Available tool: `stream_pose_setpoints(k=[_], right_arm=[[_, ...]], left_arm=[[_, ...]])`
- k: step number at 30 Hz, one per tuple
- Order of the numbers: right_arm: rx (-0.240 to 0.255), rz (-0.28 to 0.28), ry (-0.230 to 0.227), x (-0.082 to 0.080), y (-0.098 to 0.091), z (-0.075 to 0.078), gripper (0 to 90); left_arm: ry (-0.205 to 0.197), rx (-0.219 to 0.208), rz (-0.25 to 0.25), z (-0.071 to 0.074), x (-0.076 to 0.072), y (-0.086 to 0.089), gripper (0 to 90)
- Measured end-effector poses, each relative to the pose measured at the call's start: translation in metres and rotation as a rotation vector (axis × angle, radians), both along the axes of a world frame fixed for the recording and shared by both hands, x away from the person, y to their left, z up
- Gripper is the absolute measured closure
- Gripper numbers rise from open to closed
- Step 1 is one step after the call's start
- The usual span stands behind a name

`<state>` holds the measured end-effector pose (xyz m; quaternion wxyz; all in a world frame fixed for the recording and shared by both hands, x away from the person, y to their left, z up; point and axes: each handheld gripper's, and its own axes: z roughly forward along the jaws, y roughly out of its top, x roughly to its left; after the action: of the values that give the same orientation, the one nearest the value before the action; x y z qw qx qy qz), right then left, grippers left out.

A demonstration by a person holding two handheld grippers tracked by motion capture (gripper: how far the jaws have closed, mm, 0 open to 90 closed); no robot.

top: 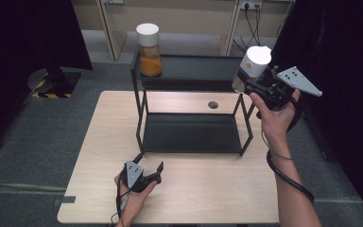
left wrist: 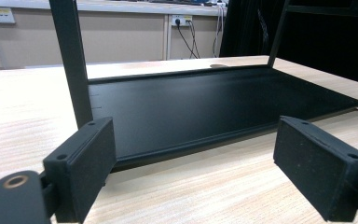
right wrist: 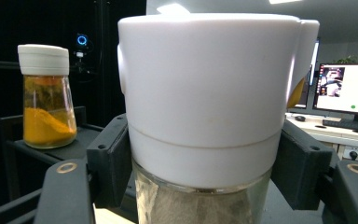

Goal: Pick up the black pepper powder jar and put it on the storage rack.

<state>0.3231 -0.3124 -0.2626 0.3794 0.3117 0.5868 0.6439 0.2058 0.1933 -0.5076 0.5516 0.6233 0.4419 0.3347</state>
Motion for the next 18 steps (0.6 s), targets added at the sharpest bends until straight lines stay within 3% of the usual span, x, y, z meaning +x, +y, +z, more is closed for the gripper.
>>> stream_pose_setpoints(k=[18], right_arm=[[0.004, -0.039, 0.005, 0.014, 0.007, 0.016, 30.9]], left_arm=[[0.0, -0.001, 0.001, 0.0, 0.0, 0.0, 12.5]])
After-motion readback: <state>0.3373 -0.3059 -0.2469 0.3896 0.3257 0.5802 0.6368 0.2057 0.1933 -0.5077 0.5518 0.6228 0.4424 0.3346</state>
